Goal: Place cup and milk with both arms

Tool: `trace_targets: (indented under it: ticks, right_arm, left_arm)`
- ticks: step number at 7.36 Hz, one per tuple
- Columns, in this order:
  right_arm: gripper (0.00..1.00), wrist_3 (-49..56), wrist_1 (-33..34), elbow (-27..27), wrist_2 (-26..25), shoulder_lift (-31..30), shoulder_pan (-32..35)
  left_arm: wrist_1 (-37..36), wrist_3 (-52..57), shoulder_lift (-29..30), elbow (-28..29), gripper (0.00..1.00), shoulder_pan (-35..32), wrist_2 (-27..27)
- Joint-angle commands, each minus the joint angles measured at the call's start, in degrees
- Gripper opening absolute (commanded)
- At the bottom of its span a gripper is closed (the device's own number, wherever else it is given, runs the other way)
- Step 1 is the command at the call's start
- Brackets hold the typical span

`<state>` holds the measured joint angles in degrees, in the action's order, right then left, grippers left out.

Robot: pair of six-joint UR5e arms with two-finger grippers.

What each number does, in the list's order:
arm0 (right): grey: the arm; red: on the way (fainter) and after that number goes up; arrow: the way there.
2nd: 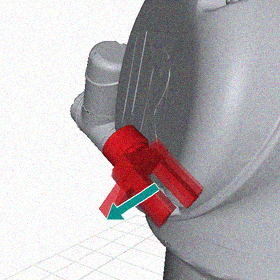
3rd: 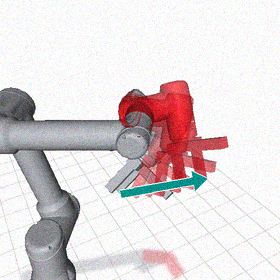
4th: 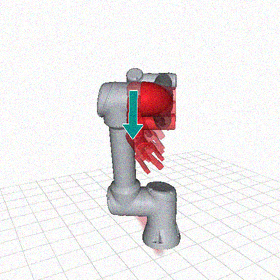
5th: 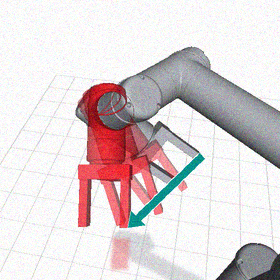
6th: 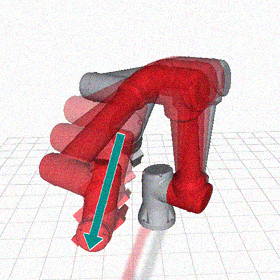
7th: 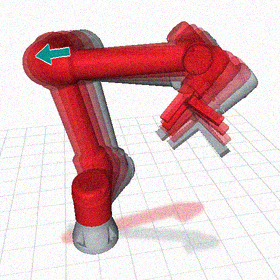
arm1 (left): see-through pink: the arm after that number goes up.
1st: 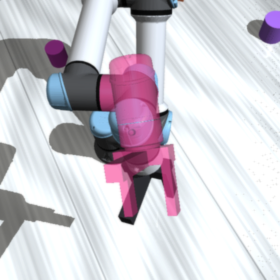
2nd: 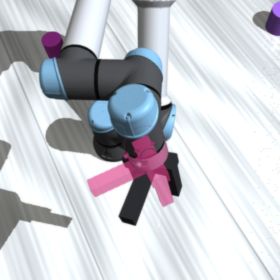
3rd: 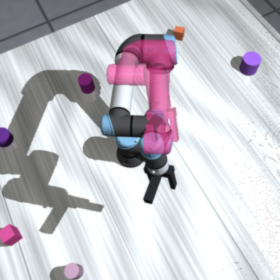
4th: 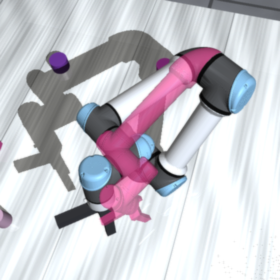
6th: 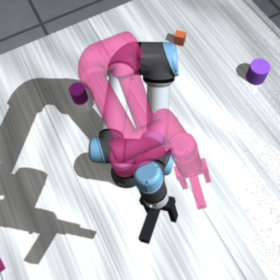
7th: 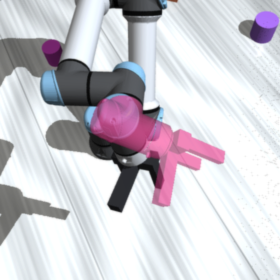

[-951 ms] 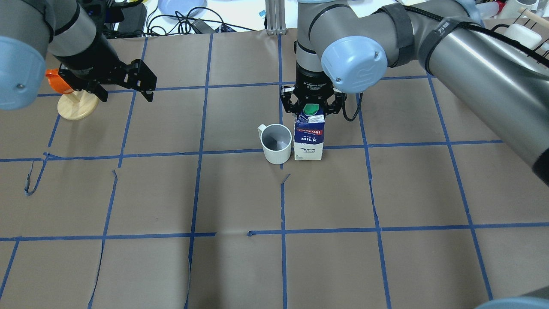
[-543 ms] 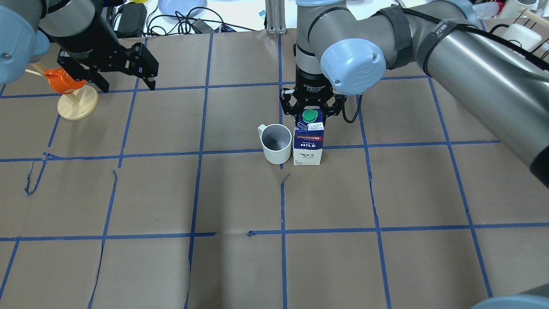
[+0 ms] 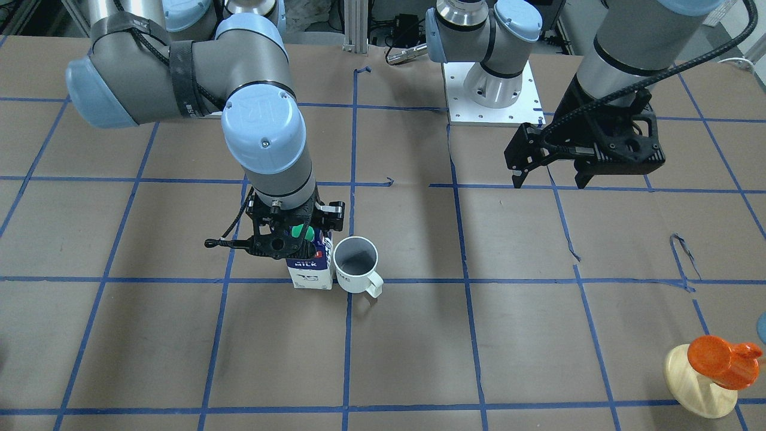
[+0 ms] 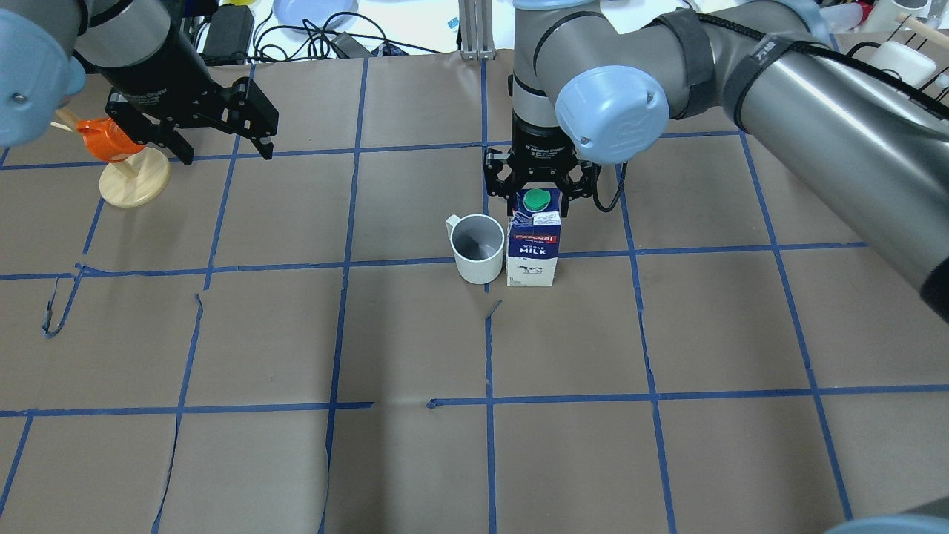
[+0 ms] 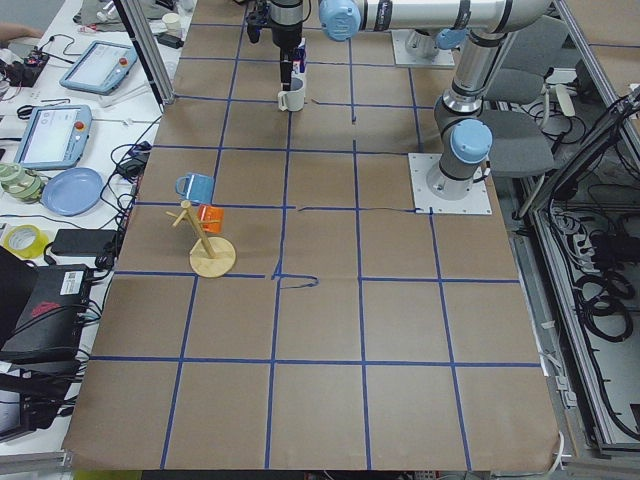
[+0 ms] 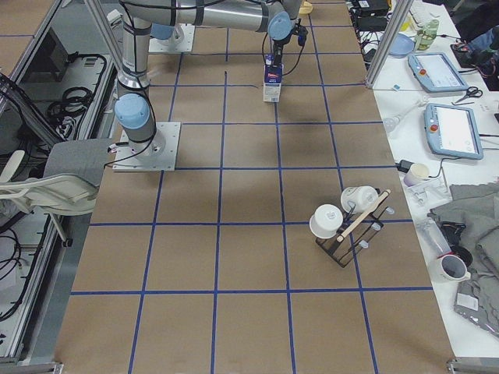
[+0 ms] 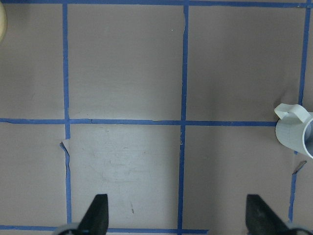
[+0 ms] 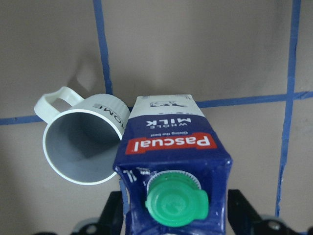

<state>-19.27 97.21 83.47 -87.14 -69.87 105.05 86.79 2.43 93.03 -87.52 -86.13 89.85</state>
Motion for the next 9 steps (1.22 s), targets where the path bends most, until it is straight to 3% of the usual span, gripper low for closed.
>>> trace_targets:
  ticks: [1, 4, 6, 9]
  right_arm:
    - [1.00, 0.29, -0.97, -2.34, -0.92, -3.93, -0.45]
    - [1.00, 5.20, -7.80, -2.35, -1.71, -11.14, -2.47]
    - [1.00, 14.03, -12.47, -2.26, -1.80, -13.70, -9.73]
    - [1.00, 23.05, -11.61, -1.82, -1.89, -15.20, -17.41]
  left_arm:
    - [-0.04, -0.05, 0.04, -0.02, 1.00, 0.00, -0.11]
    - [0.05, -0.05, 0.13, -0.11, 1.00, -0.09, -0.03]
    - [-0.04, -0.05, 0.13, -0.11, 1.00, -0.09, -0.03]
    - [-0.04, -0.05, 0.13, -0.10, 1.00, -0.09, -0.03]
